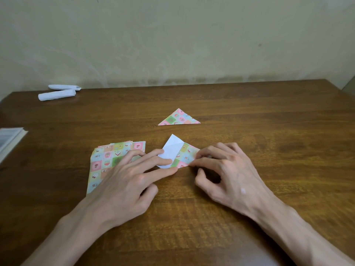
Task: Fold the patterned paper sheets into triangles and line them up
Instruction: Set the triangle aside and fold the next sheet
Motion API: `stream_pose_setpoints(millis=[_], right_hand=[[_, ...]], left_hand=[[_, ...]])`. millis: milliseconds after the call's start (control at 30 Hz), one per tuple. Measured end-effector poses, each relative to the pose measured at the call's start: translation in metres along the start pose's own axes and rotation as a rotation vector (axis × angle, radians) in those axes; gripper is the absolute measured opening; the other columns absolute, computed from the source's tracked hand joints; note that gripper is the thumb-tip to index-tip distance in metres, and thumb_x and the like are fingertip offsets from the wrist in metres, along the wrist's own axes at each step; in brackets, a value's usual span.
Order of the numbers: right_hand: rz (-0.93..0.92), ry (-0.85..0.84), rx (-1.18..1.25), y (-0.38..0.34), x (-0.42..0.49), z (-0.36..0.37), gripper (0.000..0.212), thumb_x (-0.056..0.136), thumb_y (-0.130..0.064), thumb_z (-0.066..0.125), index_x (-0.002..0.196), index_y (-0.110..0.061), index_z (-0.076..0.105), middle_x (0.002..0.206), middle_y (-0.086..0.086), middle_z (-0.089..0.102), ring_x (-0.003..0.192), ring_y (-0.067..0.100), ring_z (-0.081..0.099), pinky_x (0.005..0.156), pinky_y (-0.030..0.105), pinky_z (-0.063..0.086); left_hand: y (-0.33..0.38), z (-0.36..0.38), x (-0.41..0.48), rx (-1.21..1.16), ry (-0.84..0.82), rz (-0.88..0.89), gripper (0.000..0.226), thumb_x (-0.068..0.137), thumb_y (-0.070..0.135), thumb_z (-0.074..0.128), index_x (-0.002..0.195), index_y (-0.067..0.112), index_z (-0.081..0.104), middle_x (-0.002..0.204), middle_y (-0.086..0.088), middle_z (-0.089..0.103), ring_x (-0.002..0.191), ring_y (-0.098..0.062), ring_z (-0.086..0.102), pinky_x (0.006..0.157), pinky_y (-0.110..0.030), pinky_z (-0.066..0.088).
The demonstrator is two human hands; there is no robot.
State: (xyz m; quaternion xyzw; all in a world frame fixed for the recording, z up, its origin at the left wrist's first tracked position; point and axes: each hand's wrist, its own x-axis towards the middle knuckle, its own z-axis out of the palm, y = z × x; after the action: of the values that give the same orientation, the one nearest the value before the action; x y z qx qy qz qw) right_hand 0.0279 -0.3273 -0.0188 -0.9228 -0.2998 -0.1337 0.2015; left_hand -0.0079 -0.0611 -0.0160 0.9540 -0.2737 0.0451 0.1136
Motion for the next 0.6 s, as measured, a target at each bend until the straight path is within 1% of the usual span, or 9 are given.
stream_pose_setpoints(millis=[67,200,300,367,467,533,600], right_hand=[[0.032,0.028,0.009,0.004,0.0,-0.003,0.028,0.089,-0.036,0.056,0.098,-0.03,0.082,0.105,-0.019,0.071,0.094,0.007,0.061,0.089,0.033,0.043],[0.048,0.025,0.007,0.004,-0.001,-0.002,0.026,0.089,-0.037,0.056,0.097,-0.032,0.081,0.105,-0.02,0.071,0.095,0.005,0.061,0.085,0.031,0.042],[0.09,0.048,-0.005,0.011,0.0,-0.005,0.026,0.088,-0.035,0.054,0.091,-0.031,0.08,0.102,-0.02,0.071,0.089,0.006,0.06,0.08,0.03,0.039],[0.118,0.065,-0.012,0.017,0.0,-0.008,0.026,0.087,-0.034,0.054,0.088,-0.03,0.08,0.1,-0.02,0.072,0.087,0.008,0.06,0.076,0.028,0.034],[0.117,0.07,-0.026,0.019,-0.001,-0.008,0.025,0.087,-0.033,0.055,0.087,-0.03,0.08,0.099,-0.02,0.073,0.087,0.01,0.061,0.075,0.03,0.035],[0.121,0.072,-0.038,0.019,-0.001,-0.008,0.024,0.086,-0.033,0.056,0.086,-0.031,0.079,0.098,-0.02,0.072,0.087,0.01,0.061,0.074,0.03,0.034],[0.148,0.076,-0.052,0.023,-0.001,-0.01,0.023,0.086,-0.033,0.057,0.084,-0.032,0.079,0.097,-0.021,0.072,0.088,0.01,0.061,0.075,0.032,0.036]], left_hand=[[-0.001,0.001,0.0,-0.01,0.001,0.0,0.058,0.092,0.021,0.037,0.143,0.039,0.059,0.147,0.018,0.053,0.15,-0.003,0.032,0.116,-0.039,0.032],[-0.001,0.0,-0.001,-0.018,0.008,0.001,0.058,0.092,0.021,0.038,0.143,0.038,0.06,0.147,0.019,0.053,0.15,-0.001,0.032,0.116,-0.04,0.033],[-0.002,0.0,-0.002,-0.025,0.012,0.001,0.057,0.093,0.022,0.037,0.143,0.039,0.059,0.148,0.02,0.052,0.15,0.0,0.031,0.116,-0.04,0.034],[-0.002,0.001,-0.002,-0.033,0.018,0.002,0.057,0.093,0.022,0.037,0.142,0.039,0.06,0.148,0.021,0.052,0.15,0.0,0.031,0.116,-0.039,0.034],[-0.003,0.001,-0.001,-0.045,0.024,0.005,0.056,0.093,0.021,0.038,0.14,0.037,0.062,0.148,0.021,0.053,0.15,0.001,0.031,0.116,-0.037,0.033],[-0.004,0.001,-0.002,-0.056,0.033,0.006,0.055,0.092,0.021,0.039,0.138,0.036,0.065,0.147,0.02,0.055,0.149,0.002,0.032,0.117,-0.033,0.03],[-0.005,0.0,-0.003,-0.067,0.04,0.002,0.054,0.091,0.021,0.04,0.135,0.035,0.067,0.147,0.02,0.056,0.149,0.002,0.033,0.118,-0.029,0.026]])
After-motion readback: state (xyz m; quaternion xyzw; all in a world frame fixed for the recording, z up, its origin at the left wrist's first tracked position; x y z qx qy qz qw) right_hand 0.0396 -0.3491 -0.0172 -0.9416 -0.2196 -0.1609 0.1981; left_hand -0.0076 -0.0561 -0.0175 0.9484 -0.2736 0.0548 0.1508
